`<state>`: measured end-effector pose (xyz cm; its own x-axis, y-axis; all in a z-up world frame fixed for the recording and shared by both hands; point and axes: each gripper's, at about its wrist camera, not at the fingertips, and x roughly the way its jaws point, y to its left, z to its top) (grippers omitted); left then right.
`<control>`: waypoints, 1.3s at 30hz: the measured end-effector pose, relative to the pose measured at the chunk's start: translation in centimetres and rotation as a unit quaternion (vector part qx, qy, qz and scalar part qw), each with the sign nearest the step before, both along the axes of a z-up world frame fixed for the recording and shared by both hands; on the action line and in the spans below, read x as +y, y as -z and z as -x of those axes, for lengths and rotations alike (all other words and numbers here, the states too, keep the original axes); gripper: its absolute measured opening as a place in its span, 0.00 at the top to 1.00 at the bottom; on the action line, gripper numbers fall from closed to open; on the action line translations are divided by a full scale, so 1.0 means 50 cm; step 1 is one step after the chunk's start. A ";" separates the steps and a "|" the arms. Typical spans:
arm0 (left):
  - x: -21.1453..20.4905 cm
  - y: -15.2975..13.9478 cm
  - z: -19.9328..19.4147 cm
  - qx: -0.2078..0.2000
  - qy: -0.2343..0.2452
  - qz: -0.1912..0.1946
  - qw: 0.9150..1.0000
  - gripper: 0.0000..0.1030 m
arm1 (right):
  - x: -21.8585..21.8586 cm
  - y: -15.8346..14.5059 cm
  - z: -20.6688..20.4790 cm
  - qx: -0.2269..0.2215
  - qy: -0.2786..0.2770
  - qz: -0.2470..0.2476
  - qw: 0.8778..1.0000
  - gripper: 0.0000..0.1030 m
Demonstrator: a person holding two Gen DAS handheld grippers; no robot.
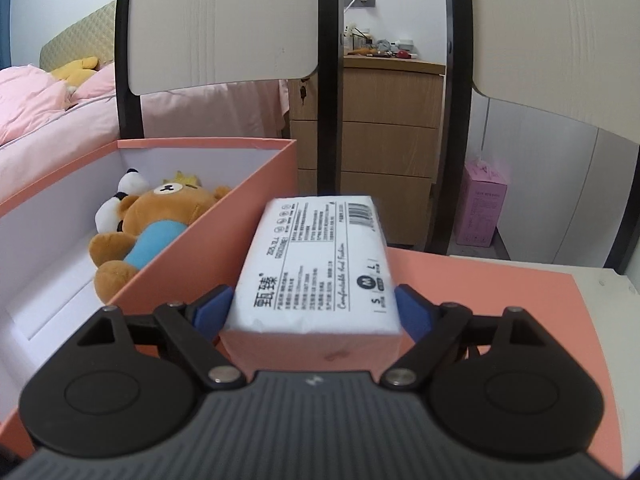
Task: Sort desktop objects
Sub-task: 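Lift the tissue pack and lower it into the pink box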
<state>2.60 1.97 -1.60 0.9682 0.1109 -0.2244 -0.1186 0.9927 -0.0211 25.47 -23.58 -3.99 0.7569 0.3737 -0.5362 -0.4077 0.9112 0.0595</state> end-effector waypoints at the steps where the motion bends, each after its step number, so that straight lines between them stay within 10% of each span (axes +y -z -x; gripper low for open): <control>1: 0.000 0.000 0.000 0.000 0.000 0.000 1.000 0.00 | -0.001 0.002 -0.002 0.002 0.002 -0.004 1.000 0.15; 23: 0.018 -0.021 0.012 -0.019 -0.009 0.022 1.000 0.00 | -0.047 -0.207 0.056 0.032 0.036 -0.093 0.995 0.21; 31: 0.049 -0.053 0.039 -0.049 -0.039 0.022 0.998 0.00 | 0.158 -0.270 0.047 0.066 -0.102 -0.061 0.991 0.21; 39: 0.099 -0.073 0.061 -0.072 -0.070 0.043 0.994 0.00 | 0.407 -0.146 0.030 0.154 -0.204 0.033 0.966 0.21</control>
<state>-0.44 6.93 2.04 0.9675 0.2324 -0.0994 -0.2443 0.9607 -0.1320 23.97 -3.24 3.31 0.3548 0.5643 -0.7454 -0.7063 0.6842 0.1818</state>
